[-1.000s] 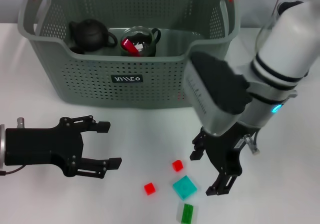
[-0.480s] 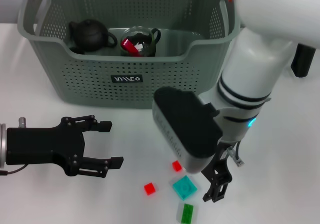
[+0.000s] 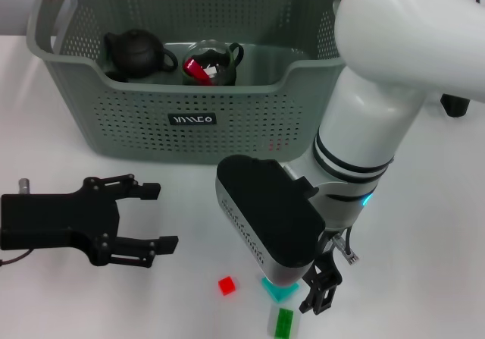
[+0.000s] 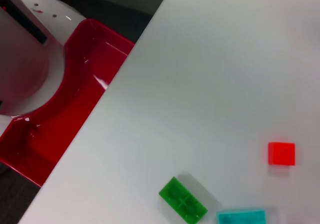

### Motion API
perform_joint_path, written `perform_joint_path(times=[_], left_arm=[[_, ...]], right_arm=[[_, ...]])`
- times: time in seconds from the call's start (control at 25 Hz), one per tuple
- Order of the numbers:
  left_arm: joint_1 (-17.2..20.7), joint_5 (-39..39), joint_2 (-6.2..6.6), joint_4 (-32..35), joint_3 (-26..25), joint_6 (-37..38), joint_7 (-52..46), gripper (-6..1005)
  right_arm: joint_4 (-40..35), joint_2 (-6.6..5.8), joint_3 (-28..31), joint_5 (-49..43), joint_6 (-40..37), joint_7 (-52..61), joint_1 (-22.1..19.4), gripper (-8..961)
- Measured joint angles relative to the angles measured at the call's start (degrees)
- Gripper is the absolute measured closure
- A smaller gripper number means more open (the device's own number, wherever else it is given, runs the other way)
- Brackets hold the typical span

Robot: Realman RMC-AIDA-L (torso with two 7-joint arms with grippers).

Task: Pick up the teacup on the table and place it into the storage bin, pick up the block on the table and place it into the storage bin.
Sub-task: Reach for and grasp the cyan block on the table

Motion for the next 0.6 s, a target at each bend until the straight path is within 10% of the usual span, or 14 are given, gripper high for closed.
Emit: perform_joint_path(times=[0.6], left_arm=[[0.3,0.1,0.46,0.0,-1.8,1.0,0.0,79]], right_arm=[[-0.6,0.09,-3.6,0.0,2.2,-0.1,0.4,89]])
